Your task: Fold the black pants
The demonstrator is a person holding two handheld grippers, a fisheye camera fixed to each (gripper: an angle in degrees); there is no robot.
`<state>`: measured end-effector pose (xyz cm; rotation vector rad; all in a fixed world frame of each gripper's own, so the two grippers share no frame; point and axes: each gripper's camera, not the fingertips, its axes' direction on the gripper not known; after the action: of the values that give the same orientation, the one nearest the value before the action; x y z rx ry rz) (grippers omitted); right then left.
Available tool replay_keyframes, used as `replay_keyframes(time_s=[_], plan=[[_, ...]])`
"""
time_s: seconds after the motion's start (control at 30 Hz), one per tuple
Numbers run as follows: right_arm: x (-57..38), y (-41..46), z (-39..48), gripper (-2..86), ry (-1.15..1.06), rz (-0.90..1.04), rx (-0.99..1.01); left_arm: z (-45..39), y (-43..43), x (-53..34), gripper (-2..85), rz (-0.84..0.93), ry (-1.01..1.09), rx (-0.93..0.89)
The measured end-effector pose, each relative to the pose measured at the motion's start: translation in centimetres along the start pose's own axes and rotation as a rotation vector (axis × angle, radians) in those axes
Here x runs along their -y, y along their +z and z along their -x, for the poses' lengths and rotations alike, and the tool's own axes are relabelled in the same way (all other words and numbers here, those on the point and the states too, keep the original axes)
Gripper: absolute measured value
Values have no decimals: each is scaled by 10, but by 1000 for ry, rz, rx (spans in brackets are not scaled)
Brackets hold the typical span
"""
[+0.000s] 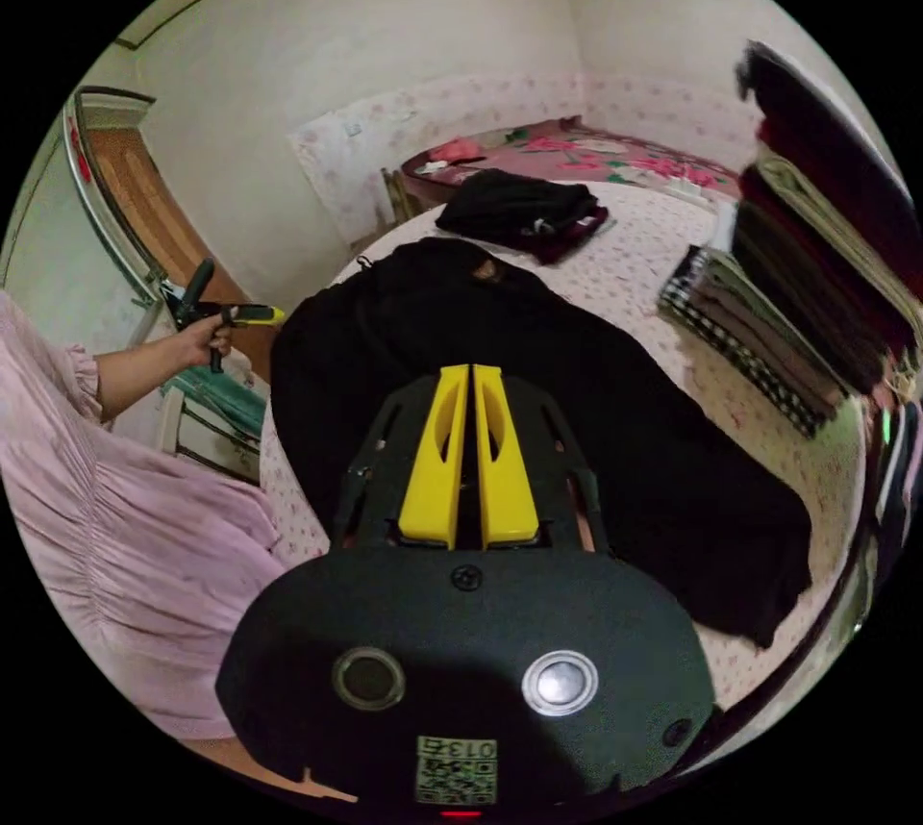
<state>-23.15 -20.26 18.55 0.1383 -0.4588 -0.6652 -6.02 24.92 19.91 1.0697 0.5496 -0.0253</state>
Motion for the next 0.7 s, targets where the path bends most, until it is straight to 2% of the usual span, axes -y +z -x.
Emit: replay_keyframes(time_s=[0.13, 0.33, 0.5, 0.57, 0.7], plan=[[102, 75, 37, 100, -87, 14, -16, 25, 9, 20, 124, 14, 27, -54], [241, 208, 85, 125, -225, 137, 13, 59, 23, 45, 165, 115, 69, -152], [298, 315, 119, 134, -375, 282, -22, 73, 20, 58, 164, 140, 115, -182], [309, 350, 120, 138, -387, 343, -31, 75, 24, 63, 164, 183, 129, -251], [306, 419, 113, 135, -430, 561, -45, 73, 34, 69, 160, 223, 169, -277]])
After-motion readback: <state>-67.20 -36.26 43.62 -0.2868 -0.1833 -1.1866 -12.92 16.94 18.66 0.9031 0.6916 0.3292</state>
